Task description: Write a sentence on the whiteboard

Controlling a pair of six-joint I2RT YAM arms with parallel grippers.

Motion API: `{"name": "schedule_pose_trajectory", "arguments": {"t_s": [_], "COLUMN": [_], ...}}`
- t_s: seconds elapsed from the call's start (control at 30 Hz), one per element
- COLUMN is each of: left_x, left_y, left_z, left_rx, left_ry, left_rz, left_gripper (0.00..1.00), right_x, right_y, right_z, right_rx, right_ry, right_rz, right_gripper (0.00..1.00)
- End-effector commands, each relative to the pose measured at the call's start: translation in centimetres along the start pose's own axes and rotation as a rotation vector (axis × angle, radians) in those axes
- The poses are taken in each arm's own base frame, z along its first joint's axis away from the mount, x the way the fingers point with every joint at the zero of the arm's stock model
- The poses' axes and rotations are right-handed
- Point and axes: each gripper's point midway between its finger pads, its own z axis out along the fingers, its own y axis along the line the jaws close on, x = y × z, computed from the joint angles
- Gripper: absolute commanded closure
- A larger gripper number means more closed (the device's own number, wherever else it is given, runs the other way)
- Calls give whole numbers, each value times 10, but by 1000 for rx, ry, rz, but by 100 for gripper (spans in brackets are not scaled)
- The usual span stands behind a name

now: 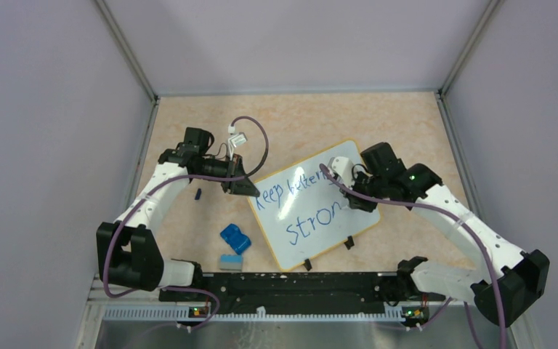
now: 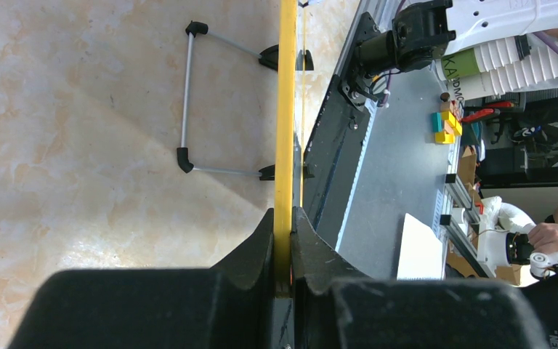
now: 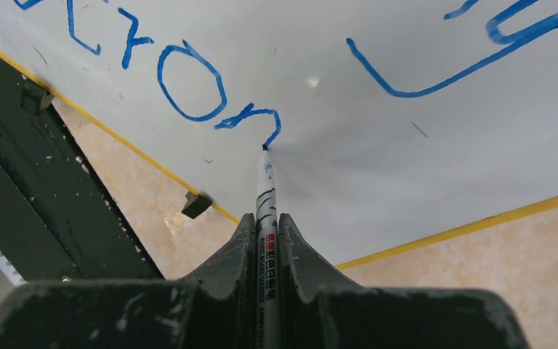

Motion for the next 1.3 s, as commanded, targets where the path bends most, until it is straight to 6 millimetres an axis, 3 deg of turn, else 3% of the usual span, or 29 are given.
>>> {"name": "schedule_pose_trajectory", "arguments": {"t_s": [0.0,0.17,0.33,0.67,0.87,1.27], "left_x": [6,6,6,6,6,8], "left_y": [23,23,23,22,22,22], "left_z": [6,6,6,5,5,5], "left_rx": [-74,-75,-75,-75,-76,-76], "left_ry": [36,37,38,36,35,37], "left_rz": [61,59,57,60,62,63], "left_gripper": [100,100,100,100,100,100], "right_x": [10,14,-1,-14,-11,-18], "right_y": [5,12,12,-12,-29,-42], "right_z": [5,7,-6,-31,-27,-19], "right_rx": [-34,-55,-48,32,92,131], "right_ry": [36,50,-8,-81,-61,-71], "right_rz": [-21,-32,-25,26,54,86], "right_gripper": [100,100,100,100,100,100]}}
